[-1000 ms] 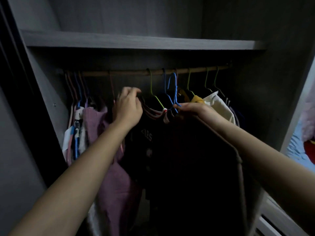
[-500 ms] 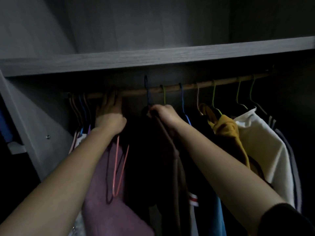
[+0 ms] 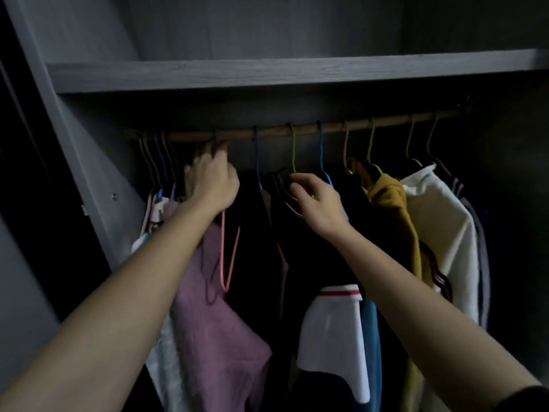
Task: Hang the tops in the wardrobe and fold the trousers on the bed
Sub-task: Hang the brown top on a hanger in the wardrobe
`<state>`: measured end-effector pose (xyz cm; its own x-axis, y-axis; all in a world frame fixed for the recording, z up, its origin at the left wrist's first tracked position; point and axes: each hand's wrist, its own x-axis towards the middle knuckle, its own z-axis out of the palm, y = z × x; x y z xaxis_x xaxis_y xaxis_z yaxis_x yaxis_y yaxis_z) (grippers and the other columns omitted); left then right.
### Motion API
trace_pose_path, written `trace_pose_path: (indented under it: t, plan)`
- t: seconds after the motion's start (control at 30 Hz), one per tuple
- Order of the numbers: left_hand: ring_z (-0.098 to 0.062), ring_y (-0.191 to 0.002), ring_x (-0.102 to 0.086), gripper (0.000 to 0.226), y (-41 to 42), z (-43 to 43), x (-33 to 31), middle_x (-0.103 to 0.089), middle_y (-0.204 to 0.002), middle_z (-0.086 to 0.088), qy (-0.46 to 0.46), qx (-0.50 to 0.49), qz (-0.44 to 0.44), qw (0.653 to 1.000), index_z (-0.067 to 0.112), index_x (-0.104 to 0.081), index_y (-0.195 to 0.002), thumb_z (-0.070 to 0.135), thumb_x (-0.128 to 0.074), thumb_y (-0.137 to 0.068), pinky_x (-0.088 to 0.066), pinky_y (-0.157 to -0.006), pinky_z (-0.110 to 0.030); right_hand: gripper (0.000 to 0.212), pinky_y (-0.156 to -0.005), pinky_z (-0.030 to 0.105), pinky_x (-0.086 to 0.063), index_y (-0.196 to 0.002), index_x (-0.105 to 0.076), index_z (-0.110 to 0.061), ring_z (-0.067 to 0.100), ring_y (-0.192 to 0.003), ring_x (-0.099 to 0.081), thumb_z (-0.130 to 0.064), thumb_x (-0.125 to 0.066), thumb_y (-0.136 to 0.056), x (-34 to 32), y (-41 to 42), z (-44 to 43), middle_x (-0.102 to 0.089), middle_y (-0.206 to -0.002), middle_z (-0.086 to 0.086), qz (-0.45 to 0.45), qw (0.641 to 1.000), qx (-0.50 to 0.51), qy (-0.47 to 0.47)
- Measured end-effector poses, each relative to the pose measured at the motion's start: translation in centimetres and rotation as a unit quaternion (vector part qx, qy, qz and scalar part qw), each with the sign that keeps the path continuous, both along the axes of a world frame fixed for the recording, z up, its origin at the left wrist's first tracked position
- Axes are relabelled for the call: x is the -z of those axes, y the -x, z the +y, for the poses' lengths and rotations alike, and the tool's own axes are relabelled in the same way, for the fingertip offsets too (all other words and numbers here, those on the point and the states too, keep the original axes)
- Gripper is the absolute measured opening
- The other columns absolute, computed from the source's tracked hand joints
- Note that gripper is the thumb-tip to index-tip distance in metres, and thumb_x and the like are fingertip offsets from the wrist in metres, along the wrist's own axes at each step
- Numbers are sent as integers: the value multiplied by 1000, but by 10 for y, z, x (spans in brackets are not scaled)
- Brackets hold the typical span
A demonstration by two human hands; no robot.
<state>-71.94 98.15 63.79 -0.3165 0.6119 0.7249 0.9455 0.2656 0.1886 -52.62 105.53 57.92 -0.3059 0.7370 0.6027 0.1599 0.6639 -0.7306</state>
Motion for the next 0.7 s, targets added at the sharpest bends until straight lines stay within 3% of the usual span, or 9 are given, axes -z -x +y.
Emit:
trace_pose_path:
  t: [0.1, 0.23, 0.33, 0.47, 0.6, 0.7]
  plan:
    - [-34, -133, -41, 47, -41, -18, 36, -47, -144, -15, -80, 76, 6, 994, 13, -48, -141, 21, -42, -95, -31, -107, -50, 25, -91, 22, -44, -119, -69, -19, 10, -105, -61, -28, -57, -99, 27, -50, -26, -68, -110, -2, -28, 992, 100, -72]
    - [-32, -138, -40, 45, -91, -40, 110, -46, -147, -16, -107, 172, 9, 979, 11, -54, -136, 21, -44, -94, -30, -113, -52, 33, -95, 24, -39, -130, -61, -17, 17, -117, -54, -31, -51, -102, 91, -128, -60, -60, -123, 1, -146, 963, 208, -91]
    - [-33, -140, -37, 45, -133, -61, 174, -43, -149, -17, -83, 236, -35, 968, 8, -53, -138, 20, -44, -95, -30, -112, -57, 42, -100, 36, -44, -138, -54, -19, 22, -123, -51, -39, -46, -101, 138, -186, -85, -56, -133, 3, -268, 923, 261, -86]
    - [-29, -147, -25, 49, -194, -82, 223, -35, -155, -15, -20, 221, -36, 974, 15, -47, -143, 29, -45, -96, -6, -117, -63, 54, -106, 43, -42, -148, -42, -22, 27, -135, -43, -46, -44, -100, 184, -260, -115, -45, -147, 8, -357, 880, 310, -41]
    - [-31, -149, -18, 55, -272, -86, 230, -28, -158, -16, 3, 284, -18, 959, 14, -42, -148, 36, -45, -97, -14, -117, -59, 59, -114, 52, -35, -152, -38, -16, 37, -145, -32, -45, -43, -101, 207, -336, -141, -32, -158, 17, -377, 852, 363, -12]
    - [-31, -150, -14, 62, -349, -82, 240, -22, -161, -15, 39, 326, -1, 945, 17, -34, -152, 42, -44, -96, -12, -119, -54, 64, -114, 52, -33, -150, -42, -12, 43, -144, -32, -41, -52, -94, 218, -407, -171, -30, -158, 24, -379, 827, 414, -18]
